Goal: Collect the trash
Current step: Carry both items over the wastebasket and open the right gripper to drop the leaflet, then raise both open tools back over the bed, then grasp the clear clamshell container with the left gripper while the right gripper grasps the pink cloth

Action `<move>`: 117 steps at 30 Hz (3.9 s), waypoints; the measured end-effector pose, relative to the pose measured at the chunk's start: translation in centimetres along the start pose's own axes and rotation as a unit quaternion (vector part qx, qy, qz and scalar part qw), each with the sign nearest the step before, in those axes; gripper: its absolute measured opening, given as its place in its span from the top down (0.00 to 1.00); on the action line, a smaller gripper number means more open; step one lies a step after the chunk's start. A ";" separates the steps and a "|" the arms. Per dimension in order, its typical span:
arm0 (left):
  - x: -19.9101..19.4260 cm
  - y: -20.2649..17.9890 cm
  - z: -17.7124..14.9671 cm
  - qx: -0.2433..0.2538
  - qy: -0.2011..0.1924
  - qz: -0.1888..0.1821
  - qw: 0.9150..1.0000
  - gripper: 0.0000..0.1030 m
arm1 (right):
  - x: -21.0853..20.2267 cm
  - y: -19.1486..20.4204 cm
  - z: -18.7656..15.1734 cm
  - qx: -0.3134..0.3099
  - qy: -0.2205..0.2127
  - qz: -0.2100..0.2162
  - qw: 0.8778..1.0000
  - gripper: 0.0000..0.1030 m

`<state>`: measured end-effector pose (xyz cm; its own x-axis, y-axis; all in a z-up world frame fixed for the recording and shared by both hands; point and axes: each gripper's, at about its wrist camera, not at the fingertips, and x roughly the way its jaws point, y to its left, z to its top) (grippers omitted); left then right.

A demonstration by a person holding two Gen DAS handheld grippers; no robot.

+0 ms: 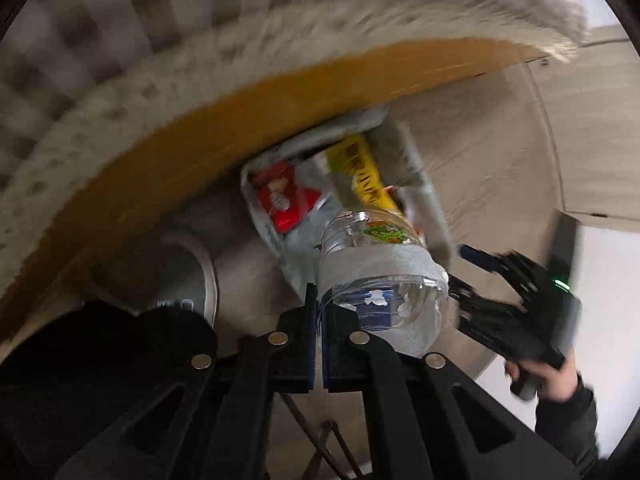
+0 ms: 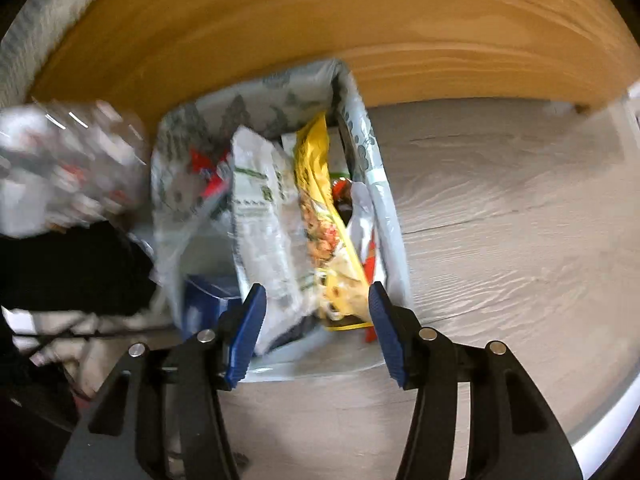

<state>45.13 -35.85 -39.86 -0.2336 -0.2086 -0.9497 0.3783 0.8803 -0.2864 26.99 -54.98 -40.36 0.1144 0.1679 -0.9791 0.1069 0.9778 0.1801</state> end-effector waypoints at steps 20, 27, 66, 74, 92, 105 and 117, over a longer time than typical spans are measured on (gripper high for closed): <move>5.6 -5.2 2.7 0.102 -0.051 0.104 0.988 0.47 | -2.0 -0.1 -6.2 0.127 -0.061 0.058 0.988 0.50; 2.6 -6.6 1.0 0.138 -0.062 0.099 0.983 0.44 | -2.6 0.4 -5.5 0.122 -0.069 0.057 0.989 0.50; -36.1 26.7 5.2 -0.042 -0.404 0.034 0.913 0.24 | -22.0 20.6 29.6 -0.046 -0.229 0.102 0.967 0.42; -41.4 39.4 21.5 -0.051 -0.421 0.005 0.905 0.24 | -15.5 30.4 56.2 -0.128 -0.103 0.133 0.978 0.42; -37.7 48.5 46.5 -0.212 -0.320 -0.170 0.908 0.16 | -4.7 36.8 69.5 -0.143 0.094 0.102 0.980 0.97; -35.0 43.5 49.3 -0.293 -0.291 -0.222 0.883 0.37 | -17.9 32.2 60.7 -0.142 -0.133 0.102 0.976 0.97; -38.7 40.3 38.9 -0.218 -0.354 -0.162 0.895 0.40 | -14.6 28.0 53.7 -0.114 -0.108 0.081 0.984 0.97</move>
<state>104.29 -8.88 -19.55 0.4175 -0.5650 -0.7117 -0.0274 0.7751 -0.6313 81.30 -36.76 -15.93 0.3224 0.3173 -0.8918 -0.1510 0.9473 0.2825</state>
